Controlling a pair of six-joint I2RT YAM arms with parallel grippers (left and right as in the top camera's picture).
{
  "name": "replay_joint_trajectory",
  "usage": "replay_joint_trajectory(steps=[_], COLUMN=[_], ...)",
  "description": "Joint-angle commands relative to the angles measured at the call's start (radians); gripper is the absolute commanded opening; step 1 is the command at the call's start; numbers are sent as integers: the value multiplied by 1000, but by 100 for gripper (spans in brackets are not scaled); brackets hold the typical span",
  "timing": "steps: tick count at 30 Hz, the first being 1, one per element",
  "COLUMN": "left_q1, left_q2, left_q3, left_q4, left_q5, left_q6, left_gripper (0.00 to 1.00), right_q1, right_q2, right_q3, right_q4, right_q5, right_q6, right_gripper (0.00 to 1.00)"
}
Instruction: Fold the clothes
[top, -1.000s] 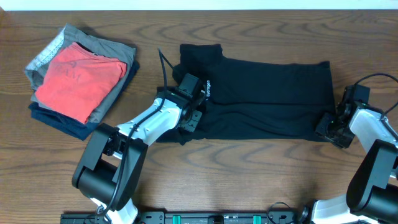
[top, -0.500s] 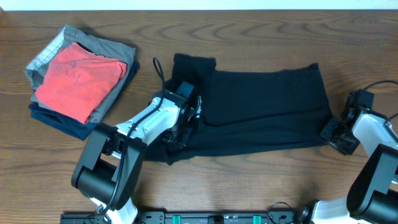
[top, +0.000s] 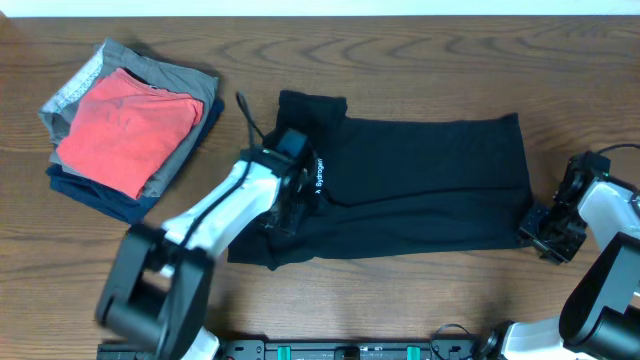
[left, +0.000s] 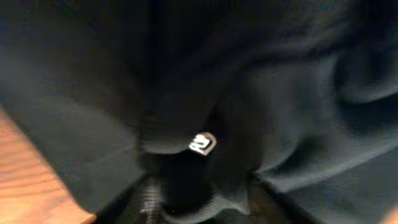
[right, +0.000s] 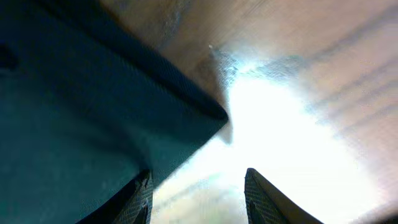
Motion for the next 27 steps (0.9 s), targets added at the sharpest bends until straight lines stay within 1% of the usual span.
replay_joint_trajectory(steps=[1, 2, 5, 6, 8, 17, 27], left_q1=[6, 6, 6, 6, 6, 6, 6], left_q2=[-93, -111, -143, -146, -146, -146, -146], left_q3=[17, 17, 17, 17, 17, 16, 16], left_q4=[29, 40, 62, 65, 67, 59, 55], left_q5=[-26, -26, -26, -26, -25, -22, -22], left_q6=[-12, -12, -12, -12, -13, -16, -16], left_gripper=[68, 72, 76, 76, 76, 76, 76], right_q1=[-12, -12, -11, -11, -10, -10, -10], right_q2=[-52, -59, -70, -70, -66, -31, -24], right_q3=[81, 94, 111, 111, 109, 61, -14], right_q4=[-24, -27, -3, 11, 39, 142, 258], right_q5=[24, 24, 19, 7, -33, -241, -274], right_q6=[0, 0, 0, -1, -2, -54, -53], right_gripper=[47, 48, 51, 53, 55, 55, 55])
